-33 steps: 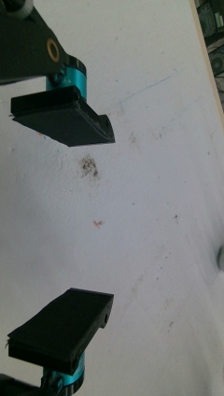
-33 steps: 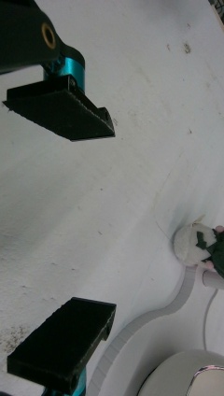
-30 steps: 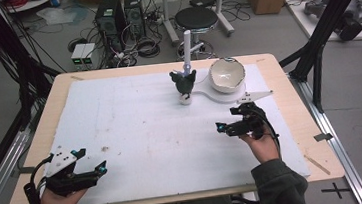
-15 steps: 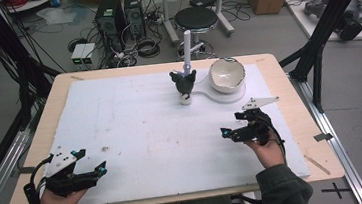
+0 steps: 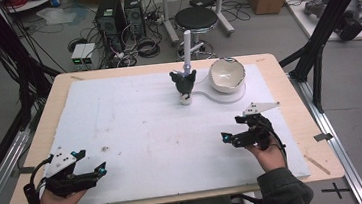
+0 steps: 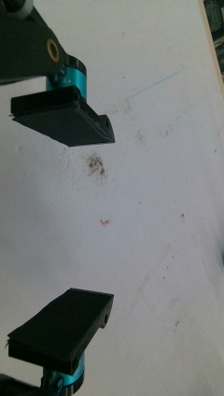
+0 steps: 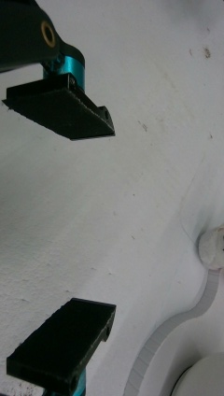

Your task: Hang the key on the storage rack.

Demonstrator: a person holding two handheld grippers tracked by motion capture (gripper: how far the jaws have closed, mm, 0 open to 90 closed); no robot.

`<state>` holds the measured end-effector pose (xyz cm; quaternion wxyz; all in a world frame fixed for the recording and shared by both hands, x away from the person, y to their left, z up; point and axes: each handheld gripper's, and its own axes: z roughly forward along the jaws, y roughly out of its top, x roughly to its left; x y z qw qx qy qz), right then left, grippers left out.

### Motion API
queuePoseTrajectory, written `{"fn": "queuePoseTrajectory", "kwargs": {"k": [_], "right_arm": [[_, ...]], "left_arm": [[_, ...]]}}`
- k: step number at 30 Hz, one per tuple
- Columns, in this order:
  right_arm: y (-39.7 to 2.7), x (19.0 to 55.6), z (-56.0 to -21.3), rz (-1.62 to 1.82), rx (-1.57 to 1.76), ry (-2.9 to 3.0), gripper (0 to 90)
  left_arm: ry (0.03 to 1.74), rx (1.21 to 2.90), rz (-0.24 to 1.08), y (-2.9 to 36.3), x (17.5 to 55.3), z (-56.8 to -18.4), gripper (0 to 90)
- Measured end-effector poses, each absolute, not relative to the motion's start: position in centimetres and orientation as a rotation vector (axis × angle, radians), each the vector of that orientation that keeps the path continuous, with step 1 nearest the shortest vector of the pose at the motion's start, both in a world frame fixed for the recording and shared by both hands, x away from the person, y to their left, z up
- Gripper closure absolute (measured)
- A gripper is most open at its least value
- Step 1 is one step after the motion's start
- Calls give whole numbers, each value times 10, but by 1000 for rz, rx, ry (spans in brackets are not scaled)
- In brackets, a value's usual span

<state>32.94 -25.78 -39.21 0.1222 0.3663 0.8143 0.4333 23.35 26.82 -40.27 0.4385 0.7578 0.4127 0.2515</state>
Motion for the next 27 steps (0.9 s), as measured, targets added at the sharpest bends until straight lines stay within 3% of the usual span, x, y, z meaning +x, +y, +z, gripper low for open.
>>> {"fn": "queuePoseTrajectory", "kwargs": {"k": [27], "right_arm": [[-269, 309, -407, 1261, 1055, 2368, 120]], "left_arm": [[1011, 1917, 603, 268, 234, -409, 195]]}}
